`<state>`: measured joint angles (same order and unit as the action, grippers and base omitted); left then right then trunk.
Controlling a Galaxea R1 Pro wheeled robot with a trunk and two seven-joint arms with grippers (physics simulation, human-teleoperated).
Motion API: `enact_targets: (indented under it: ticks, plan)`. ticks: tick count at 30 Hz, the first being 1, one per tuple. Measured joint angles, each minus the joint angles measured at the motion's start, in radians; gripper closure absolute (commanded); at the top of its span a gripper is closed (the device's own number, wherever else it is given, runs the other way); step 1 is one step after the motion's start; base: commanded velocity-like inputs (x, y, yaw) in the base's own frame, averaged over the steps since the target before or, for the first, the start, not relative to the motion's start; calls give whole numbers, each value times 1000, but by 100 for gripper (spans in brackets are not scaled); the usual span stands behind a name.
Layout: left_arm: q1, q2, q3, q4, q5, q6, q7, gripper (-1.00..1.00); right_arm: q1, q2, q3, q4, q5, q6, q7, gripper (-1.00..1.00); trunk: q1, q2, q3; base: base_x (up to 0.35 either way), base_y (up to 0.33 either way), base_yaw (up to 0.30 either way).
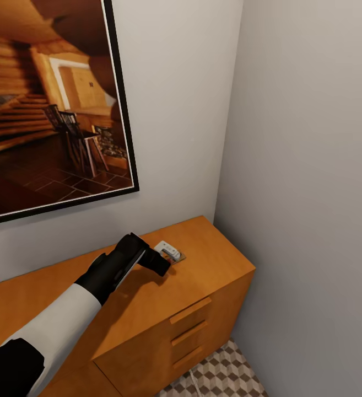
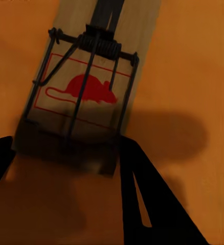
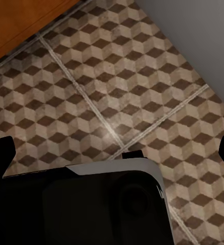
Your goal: Take the four mousetraps from the cabinet in the bathroom and place them on the bathroom floor. Make sure all four end up on the same floor surface, and ensure that at least two of them are either under or directly next to the same bathroom sink.
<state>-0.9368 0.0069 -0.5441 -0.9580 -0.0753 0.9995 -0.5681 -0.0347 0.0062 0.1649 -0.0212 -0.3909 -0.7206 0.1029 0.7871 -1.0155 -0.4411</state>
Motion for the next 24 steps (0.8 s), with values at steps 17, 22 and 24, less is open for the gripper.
enact_targets:
  ticks: [17, 22, 24]
  plan:
    - [0, 0, -8, -2, -3, -2, 0, 100, -1, 1, 0, 0, 0, 0, 0, -100, 0, 0, 0, 0, 0, 0]
    - [0, 0, -7, -2, -2, -1, 0, 100, 0, 0, 0, 0, 0, 0, 0, -100, 0, 0, 0, 0, 0, 0]
    - [0, 0, -6, -2, -2, -1, 0, 100, 0, 0, 0, 0, 0, 0, 0, -100, 0, 0, 0, 0, 0, 0]
